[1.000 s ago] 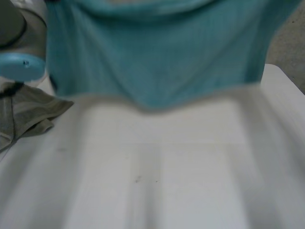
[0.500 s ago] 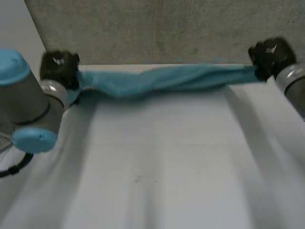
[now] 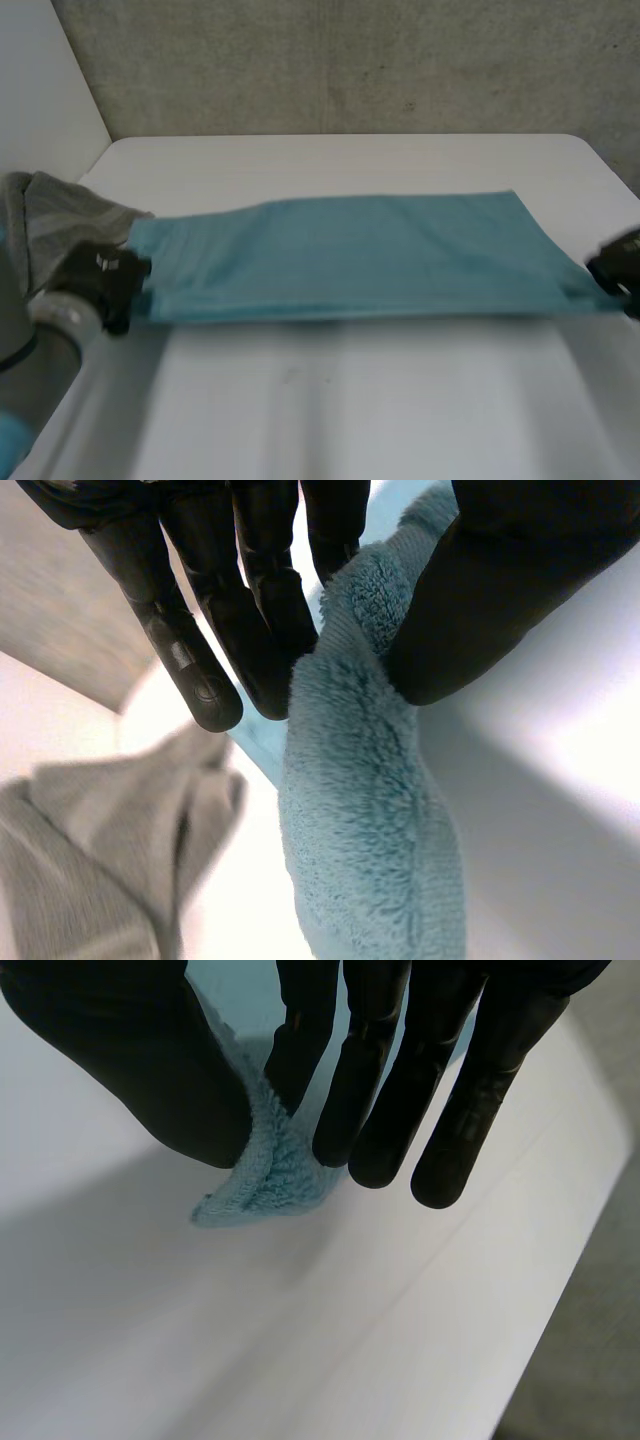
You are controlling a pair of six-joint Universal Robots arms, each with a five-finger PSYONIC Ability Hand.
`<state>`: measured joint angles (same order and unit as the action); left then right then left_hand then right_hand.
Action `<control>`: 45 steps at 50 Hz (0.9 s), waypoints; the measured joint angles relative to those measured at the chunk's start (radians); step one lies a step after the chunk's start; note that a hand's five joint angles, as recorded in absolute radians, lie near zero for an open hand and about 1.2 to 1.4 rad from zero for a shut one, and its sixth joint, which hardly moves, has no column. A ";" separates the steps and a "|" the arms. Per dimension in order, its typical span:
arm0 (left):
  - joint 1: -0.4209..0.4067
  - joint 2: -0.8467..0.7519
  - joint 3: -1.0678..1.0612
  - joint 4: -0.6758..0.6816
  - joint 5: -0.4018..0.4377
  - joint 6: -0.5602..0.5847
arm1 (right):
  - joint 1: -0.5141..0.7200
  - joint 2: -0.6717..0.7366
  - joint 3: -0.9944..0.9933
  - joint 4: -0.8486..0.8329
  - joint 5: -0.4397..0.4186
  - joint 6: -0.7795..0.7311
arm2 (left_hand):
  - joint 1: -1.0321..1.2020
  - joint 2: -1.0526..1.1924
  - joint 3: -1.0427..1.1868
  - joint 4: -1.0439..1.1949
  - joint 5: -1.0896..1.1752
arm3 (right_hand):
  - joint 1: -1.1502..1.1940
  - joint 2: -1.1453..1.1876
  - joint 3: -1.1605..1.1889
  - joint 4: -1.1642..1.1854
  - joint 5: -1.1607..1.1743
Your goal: Fold the laundry.
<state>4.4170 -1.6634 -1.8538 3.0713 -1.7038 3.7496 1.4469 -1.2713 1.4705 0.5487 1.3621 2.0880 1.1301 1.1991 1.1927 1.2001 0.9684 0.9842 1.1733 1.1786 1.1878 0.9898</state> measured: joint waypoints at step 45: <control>-0.060 -0.573 0.564 0.161 -0.153 -0.003 | 0.255 0.539 -0.490 -0.587 0.116 0.109 | 0.000 0.000 0.000 0.000 0.000 | 0.000 0.000 0.000 0.000 0.000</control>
<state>4.3568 -2.2361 -1.2902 3.2323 -1.8570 3.7462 1.7015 -0.7325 0.9802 -0.0383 1.4777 2.1968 1.1300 1.1991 1.1928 1.2002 0.9684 0.9843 1.1733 1.1786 1.1878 0.9897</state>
